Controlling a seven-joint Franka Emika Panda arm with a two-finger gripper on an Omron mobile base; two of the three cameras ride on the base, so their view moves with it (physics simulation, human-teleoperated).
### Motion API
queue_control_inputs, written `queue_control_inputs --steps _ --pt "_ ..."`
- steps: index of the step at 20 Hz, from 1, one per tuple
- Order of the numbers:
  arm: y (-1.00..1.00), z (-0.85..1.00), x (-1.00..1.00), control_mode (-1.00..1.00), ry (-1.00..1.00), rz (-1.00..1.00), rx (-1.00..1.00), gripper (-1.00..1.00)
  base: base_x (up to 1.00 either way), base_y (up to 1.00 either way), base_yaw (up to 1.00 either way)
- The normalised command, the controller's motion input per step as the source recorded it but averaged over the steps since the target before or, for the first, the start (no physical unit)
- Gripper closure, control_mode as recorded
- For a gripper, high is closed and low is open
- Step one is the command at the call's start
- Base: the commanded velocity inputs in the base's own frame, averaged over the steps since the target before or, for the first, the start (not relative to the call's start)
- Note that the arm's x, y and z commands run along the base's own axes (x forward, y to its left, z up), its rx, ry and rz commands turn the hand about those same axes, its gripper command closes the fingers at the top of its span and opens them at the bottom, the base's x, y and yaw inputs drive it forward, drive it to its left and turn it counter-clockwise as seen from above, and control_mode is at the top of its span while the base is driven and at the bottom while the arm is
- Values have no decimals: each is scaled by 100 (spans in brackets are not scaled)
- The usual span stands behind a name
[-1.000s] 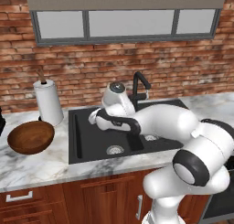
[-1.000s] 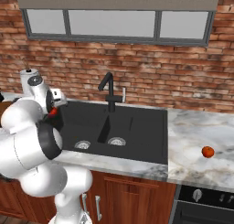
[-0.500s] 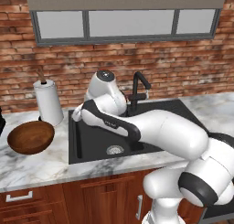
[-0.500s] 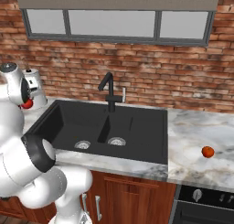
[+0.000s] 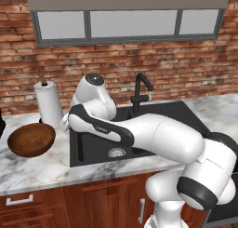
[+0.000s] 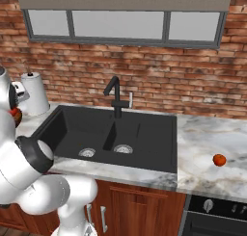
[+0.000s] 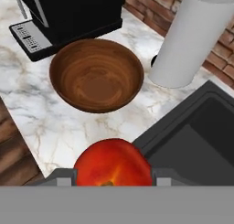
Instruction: Pick the tomato from the sink and place it in the bowl. Then pick the bowl and place it in the microwave. Then close the microwave door and press the start button.
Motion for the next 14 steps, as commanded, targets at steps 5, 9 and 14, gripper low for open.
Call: queue_control_inputs --steps 5,9,14 --pt "46 -10 0 -100 0 13 -1 100 0 0 0" --pt "44 -21 0 -100 0 12 -2 100 0 0 0" --pt "42 -20 3 -100 0 8 -3 100 0 0 0"
